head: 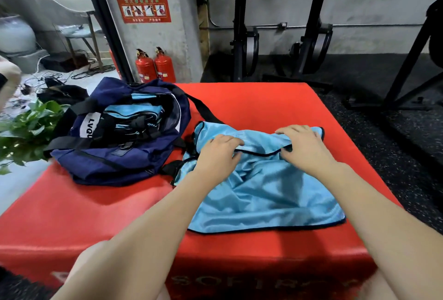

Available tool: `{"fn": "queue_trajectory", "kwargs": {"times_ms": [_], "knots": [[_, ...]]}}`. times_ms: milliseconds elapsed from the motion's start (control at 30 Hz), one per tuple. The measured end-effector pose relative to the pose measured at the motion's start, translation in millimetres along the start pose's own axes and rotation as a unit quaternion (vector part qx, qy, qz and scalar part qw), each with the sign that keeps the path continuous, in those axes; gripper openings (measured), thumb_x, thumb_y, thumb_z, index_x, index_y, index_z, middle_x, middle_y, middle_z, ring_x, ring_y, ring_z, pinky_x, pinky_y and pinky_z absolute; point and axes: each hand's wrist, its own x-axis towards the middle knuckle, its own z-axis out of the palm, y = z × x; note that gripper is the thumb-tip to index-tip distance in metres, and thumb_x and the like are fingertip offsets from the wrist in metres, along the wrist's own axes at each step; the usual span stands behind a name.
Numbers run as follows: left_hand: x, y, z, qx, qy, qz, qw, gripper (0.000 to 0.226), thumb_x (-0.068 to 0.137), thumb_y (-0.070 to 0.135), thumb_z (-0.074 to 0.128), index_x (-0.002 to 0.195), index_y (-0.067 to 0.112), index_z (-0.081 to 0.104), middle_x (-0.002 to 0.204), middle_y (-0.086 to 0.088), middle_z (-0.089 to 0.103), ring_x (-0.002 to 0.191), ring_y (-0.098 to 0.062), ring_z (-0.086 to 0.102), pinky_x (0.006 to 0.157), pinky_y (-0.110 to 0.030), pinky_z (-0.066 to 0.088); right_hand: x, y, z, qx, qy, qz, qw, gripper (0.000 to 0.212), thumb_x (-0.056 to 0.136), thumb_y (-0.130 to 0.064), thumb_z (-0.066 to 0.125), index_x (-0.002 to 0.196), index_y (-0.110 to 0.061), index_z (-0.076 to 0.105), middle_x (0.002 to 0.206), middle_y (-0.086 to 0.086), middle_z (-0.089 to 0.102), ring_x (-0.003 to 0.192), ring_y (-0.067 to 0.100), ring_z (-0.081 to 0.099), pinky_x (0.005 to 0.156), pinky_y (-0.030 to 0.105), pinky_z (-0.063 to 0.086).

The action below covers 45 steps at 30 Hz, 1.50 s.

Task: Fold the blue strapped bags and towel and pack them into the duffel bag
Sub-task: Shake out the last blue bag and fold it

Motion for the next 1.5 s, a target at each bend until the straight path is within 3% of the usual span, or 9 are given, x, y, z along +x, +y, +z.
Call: {"fn": "queue_trajectory", "kwargs": {"times_ms": [100,367,600,767,867,967,1067,1333,1500], "knots": [[15.0,-10.0,12.6,0.023,-0.039,-0.007,0.999,0.040,0.096,0.032,0.061,0.135,0.025,0.058,0.134,0.005,0.060,0.128,-0.020,0.048,0.105,-0.040,0.035,4.3,10.6,4.5,-0.046,-0.079,0.028,0.995,0.045,0.086,-0.024,0.063,0.131,-0.027,0.059,0.134,-0.003,0.057,0.130,0.024,0.045,0.104,0.044,0.033],[18.4,-59.5,-7.8,0.037,0.030,-0.087,0.995,0.025,0.090,0.016,0.061,0.112,0.022,0.071,0.110,0.000,0.072,0.106,-0.030,0.063,0.088,-0.045,0.048,3.4,29.9,-12.2,0.039,0.094,0.049,0.994,0.018,0.090,-0.019,0.067,0.105,-0.026,0.076,0.098,0.001,0.069,0.096,0.027,0.063,0.081,0.038,0.048],[7.9,-45.0,-51.1,-0.058,0.110,-0.089,0.988,0.037,0.088,0.003,0.056,0.116,0.020,0.073,0.107,0.000,0.074,0.086,-0.023,0.064,0.088,-0.040,0.051,-12.1,46.8,-34.4,0.064,0.139,0.060,0.986,0.015,0.092,-0.021,0.067,0.104,-0.025,0.075,0.102,-0.001,0.069,0.100,0.022,0.059,0.089,0.036,0.046],[-25.2,-36.2,-71.7,-0.131,0.059,-0.026,0.989,0.037,0.086,-0.005,0.060,0.111,0.019,0.073,0.101,0.020,0.070,0.092,0.002,0.063,0.090,-0.019,0.049,-34.1,48.6,-40.6,0.117,0.109,0.013,0.987,0.018,0.089,-0.009,0.071,0.100,-0.022,0.071,0.094,-0.005,0.070,0.087,0.015,0.063,0.086,0.030,0.048],[-49.9,-37.5,-77.9,-0.124,0.055,-0.028,0.990,0.029,0.083,-0.006,0.060,0.093,0.020,0.065,0.087,0.019,0.068,0.090,-0.002,0.063,0.083,-0.022,0.047,-54.2,47.1,-45.3,0.131,0.062,0.002,0.989,0.019,0.090,-0.005,0.067,0.094,-0.022,0.060,0.087,-0.010,0.065,0.074,0.003,0.057,0.074,0.027,0.044],[-71.6,-37.5,-84.9,-0.128,0.097,-0.015,0.987,0.034,0.074,-0.010,0.052,0.074,0.023,0.050,0.082,0.010,0.069,0.101,0.001,0.065,0.082,-0.027,0.049,-73.3,50.9,-46.8,0.079,0.055,-0.055,0.994,0.031,0.084,0.006,0.062,0.086,-0.024,0.055,0.091,-0.007,0.065,0.084,0.015,0.062,0.079,0.039,0.051],[-96.9,-33.1,-88.9,-0.091,0.111,0.044,0.989,0.028,0.067,-0.005,0.043,0.069,0.021,0.051,0.080,0.008,0.066,0.106,0.003,0.063,0.081,-0.031,0.050,-97.7,51.9,-45.2,0.003,0.099,-0.155,0.983,0.036,0.080,0.010,0.065,0.090,-0.024,0.067,0.103,-0.010,0.065,0.100,0.012,0.061,0.083,0.033,0.052],[-145.3,-35.9,-73.2,0.062,0.063,0.188,0.978,0.029,0.084,0.017,0.049,0.074,0.020,0.076,0.089,0.004,0.069,0.081,-0.022,0.063,0.063,-0.034,0.053,-148.8,50.9,-39.4,-0.111,0.042,-0.262,0.958,0.029,0.071,-0.004,0.081,0.097,-0.015,0.076,0.104,-0.004,0.068,0.095,0.017,0.066,0.073,0.029,0.058],[-170.4,-41.8,-69.5,0.068,-0.030,0.177,0.981,0.018,0.080,0.007,0.060,0.087,0.021,0.069,0.088,0.008,0.068,0.069,-0.021,0.065,0.055,-0.028,0.049,-169.7,45.1,-34.3,-0.150,-0.031,-0.249,0.956,0.028,0.084,-0.044,0.062,0.099,-0.024,0.074,0.104,-0.011,0.065,0.095,0.009,0.065,0.078,0.024,0.056]]}}
